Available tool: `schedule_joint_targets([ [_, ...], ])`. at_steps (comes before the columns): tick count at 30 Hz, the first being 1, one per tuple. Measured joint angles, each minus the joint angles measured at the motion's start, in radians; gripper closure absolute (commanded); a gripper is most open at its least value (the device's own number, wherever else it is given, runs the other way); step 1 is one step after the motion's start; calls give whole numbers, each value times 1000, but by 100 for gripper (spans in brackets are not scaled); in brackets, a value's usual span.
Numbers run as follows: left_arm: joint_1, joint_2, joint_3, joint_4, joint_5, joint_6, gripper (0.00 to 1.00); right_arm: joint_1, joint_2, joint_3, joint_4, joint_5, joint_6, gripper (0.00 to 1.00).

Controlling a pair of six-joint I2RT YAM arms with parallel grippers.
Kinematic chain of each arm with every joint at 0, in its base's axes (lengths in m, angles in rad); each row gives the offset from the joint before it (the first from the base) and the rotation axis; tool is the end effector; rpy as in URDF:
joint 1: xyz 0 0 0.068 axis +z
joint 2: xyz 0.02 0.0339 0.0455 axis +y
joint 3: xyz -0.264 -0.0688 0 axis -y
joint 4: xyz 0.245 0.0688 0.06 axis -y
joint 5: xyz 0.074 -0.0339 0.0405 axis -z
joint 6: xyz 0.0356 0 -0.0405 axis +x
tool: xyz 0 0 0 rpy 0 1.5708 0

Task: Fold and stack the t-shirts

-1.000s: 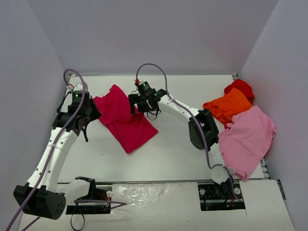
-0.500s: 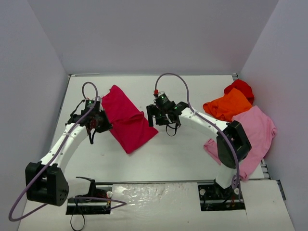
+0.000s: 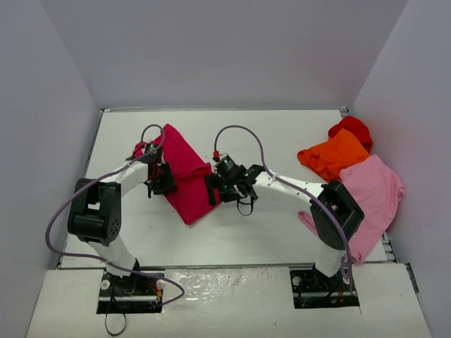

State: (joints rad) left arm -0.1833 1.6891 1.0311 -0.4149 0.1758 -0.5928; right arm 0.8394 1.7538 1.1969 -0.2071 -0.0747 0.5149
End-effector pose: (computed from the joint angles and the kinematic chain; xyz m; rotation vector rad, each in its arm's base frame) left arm 0.3271 -0.0670 0.1775 -0.4908 2.6618 -0.4810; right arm 0.2564 0.2897 0.2188 -0.4359 2.4205 0.7292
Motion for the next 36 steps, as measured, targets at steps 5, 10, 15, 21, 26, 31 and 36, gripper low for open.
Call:
schedule_joint_targets([
  [5,-1,50,86,3,-20,22,57,0,0,-14,9,0,6,20],
  [10,-1,66,124,6,-34,36,57,-1,0,-17,11,-2,6,20],
  [15,-1,82,126,1,-35,38,57,-1,0,-17,16,-8,6,20],
  [21,-1,84,126,0,-32,42,74,-1,1,-17,17,-13,6,22],
  [26,-1,84,125,1,-15,44,100,-1,6,-17,17,-19,8,24],
  [31,-1,76,125,-2,-4,44,100,-1,12,-26,20,-23,10,25],
  [36,-1,39,125,-42,-2,43,100,-1,16,-29,24,-28,12,25],
])
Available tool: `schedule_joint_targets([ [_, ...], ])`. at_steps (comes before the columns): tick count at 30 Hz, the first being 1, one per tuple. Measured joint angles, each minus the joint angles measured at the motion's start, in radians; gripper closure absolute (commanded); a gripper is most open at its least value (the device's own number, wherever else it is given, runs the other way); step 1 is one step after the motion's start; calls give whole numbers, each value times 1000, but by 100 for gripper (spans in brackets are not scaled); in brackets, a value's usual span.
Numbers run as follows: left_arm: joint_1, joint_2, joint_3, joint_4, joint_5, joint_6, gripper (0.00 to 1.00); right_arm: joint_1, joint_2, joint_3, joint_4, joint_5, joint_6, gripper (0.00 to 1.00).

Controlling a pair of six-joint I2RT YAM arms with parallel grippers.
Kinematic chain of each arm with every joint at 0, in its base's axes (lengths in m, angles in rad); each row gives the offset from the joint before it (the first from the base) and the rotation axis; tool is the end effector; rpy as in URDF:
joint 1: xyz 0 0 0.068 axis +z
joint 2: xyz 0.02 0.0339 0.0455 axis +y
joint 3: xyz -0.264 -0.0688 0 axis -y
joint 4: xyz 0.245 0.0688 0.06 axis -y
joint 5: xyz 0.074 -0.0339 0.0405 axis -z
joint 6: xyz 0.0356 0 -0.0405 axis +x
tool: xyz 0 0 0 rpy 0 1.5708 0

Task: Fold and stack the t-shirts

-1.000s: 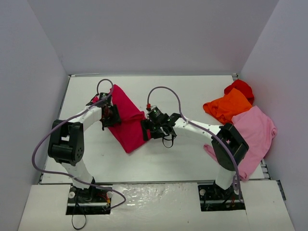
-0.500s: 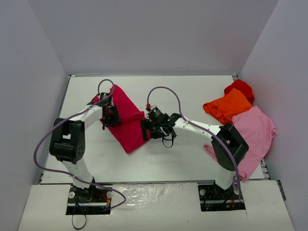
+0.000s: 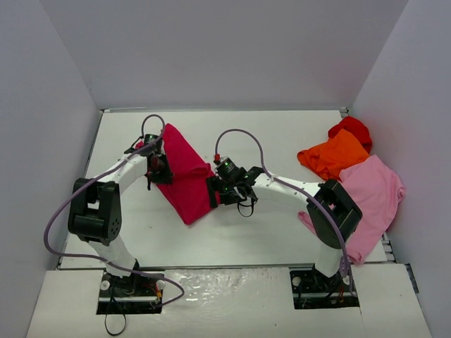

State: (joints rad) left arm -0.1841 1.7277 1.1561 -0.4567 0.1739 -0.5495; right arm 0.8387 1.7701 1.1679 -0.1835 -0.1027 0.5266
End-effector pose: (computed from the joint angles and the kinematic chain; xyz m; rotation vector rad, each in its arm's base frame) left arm 0.3489 -0.0712 0.1988 -0.4192 2.6232 -0.4810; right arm 0.2550 0.2892 0.2055 -0.4395 2.4526 0.7500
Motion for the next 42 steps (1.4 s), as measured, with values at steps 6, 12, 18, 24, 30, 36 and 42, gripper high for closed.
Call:
schedule_joint_targets([
  [6,0,-88,12,-77,-29,0,100,0,9,-3,1,-8,0,30],
  [12,1,-124,22,-114,-48,0,100,0,10,-15,3,-11,1,51],
  [18,10,-124,0,-124,-52,0,100,0,10,-15,6,-14,4,42],
  [24,20,-114,-40,-123,-52,-5,75,0,13,-15,8,-17,5,38],
  [30,22,-107,-42,-143,-101,-12,29,0,30,-17,8,-17,5,38],
  [36,20,-209,-50,-96,-29,-25,100,0,33,-23,8,-16,4,38],
  [42,-19,-258,-59,58,138,-89,100,0,37,-23,9,-13,5,38],
])
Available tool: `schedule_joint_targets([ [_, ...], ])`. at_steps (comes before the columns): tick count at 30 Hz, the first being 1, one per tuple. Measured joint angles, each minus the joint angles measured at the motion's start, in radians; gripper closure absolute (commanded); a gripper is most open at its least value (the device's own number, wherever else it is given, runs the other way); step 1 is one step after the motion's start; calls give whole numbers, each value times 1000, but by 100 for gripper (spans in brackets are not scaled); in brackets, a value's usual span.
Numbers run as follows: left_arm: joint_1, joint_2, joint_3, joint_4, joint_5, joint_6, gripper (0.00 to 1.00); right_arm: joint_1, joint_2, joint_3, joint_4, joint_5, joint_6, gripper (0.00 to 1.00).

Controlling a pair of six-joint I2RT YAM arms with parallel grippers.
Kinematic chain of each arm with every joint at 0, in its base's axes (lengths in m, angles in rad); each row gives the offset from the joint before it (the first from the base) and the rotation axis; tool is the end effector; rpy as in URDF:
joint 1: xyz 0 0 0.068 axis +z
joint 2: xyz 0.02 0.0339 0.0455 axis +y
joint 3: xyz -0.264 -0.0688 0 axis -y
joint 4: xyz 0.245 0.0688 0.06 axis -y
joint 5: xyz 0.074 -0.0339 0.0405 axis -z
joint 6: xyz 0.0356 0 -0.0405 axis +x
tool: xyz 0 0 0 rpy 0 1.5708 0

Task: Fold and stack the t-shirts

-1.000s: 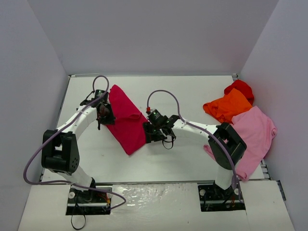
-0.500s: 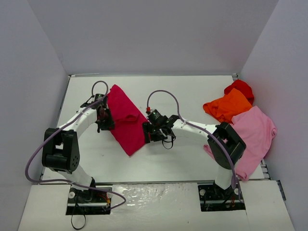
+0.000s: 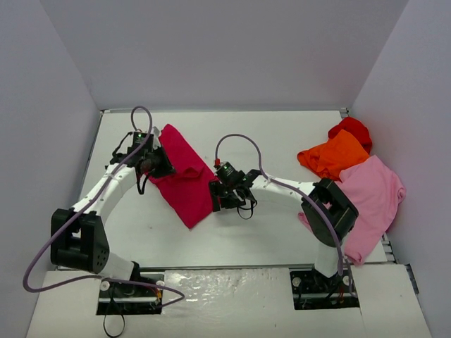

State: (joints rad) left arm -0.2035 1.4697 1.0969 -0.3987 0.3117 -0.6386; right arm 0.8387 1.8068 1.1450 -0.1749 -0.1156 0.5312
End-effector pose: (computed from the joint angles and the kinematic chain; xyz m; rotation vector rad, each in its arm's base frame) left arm 0.3119 -0.0755 0.2676 -0.3662 2.4025 -0.7664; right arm 0.2544 0.2892 0.1858 -0.4459 2.5072 0.7333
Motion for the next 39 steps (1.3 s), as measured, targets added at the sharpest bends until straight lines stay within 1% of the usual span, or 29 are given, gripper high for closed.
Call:
schedule_joint_targets([
  [5,-32,148,-13,113,96,-36,100,0,8,-6,1,3,0,38],
  [9,-51,273,-14,159,140,-54,100,0,8,-11,2,4,0,38],
  [14,-74,350,4,183,164,-58,100,0,8,-13,4,7,0,38],
  [20,-82,375,73,226,162,-57,100,0,8,-16,7,8,0,39],
  [25,-82,374,96,261,126,-51,100,0,24,-20,13,11,0,39],
  [29,-82,374,98,253,71,-38,100,0,28,-20,22,15,0,40],
  [34,-80,374,118,199,-2,3,100,-1,28,-20,23,17,0,40],
  [37,-45,363,114,183,-33,20,100,-6,28,-22,26,20,0,40],
  [39,2,335,79,195,-48,21,100,-7,27,-25,32,21,0,40],
])
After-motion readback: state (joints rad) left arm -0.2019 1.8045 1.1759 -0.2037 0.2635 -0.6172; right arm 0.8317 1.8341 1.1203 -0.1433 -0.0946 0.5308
